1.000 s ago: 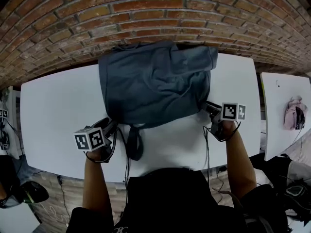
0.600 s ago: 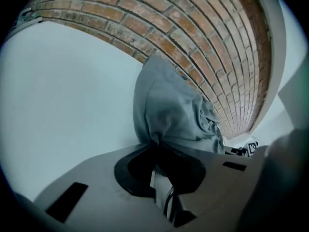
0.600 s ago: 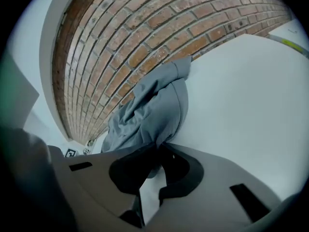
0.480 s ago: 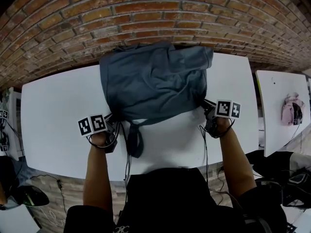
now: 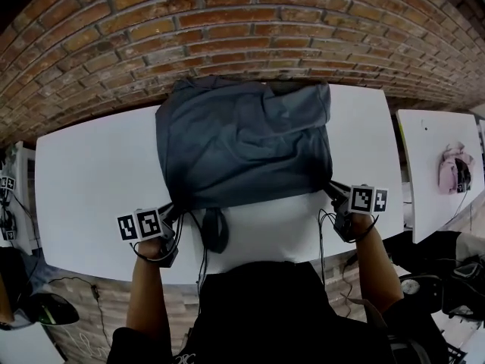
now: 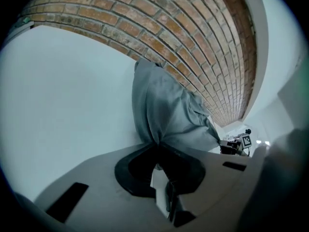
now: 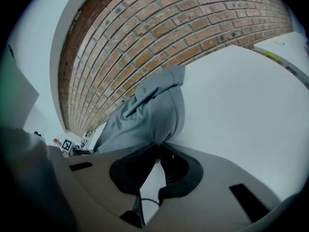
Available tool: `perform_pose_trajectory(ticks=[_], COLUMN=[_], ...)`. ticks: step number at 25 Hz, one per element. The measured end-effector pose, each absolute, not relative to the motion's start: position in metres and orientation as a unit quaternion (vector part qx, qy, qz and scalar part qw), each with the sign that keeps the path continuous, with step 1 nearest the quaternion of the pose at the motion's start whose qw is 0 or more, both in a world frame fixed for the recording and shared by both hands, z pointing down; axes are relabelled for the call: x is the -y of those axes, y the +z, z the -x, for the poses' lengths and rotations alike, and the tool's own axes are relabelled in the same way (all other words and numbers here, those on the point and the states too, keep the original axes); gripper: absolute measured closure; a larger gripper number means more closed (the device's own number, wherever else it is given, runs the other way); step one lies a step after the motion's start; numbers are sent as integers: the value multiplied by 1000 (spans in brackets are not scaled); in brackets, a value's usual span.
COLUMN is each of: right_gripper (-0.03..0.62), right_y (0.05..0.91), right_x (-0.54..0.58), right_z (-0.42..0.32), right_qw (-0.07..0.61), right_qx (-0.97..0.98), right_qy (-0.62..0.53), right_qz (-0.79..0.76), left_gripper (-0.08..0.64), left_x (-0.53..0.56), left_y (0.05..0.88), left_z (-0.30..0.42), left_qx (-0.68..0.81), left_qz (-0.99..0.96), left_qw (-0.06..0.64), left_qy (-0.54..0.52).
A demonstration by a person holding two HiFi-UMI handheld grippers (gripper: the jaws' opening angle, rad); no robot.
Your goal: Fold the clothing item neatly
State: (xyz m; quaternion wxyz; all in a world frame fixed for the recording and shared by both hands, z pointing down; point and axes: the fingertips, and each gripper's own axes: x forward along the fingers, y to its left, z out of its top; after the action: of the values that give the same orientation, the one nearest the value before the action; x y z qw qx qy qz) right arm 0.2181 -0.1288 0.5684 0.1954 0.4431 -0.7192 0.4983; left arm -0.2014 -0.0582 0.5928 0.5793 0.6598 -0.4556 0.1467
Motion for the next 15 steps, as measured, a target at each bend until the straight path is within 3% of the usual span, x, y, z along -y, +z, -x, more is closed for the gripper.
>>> perform_pose_trajectory(ticks=[10, 15], right_gripper=[557, 555], right_y=[586, 584], right_x=[-2, -31], right_z=[-230, -234], right_qw=[225, 217], right_qx=[676, 682], right_qy=[564, 576], right_qz=[-418, -396], left_gripper=[548, 546], left_x=[-68, -90], left_y=[602, 602], left_z=[186, 181], left_qx=[406, 405], left_qz=[-644, -659], left_qw=[611, 595], left_qy=[218, 220])
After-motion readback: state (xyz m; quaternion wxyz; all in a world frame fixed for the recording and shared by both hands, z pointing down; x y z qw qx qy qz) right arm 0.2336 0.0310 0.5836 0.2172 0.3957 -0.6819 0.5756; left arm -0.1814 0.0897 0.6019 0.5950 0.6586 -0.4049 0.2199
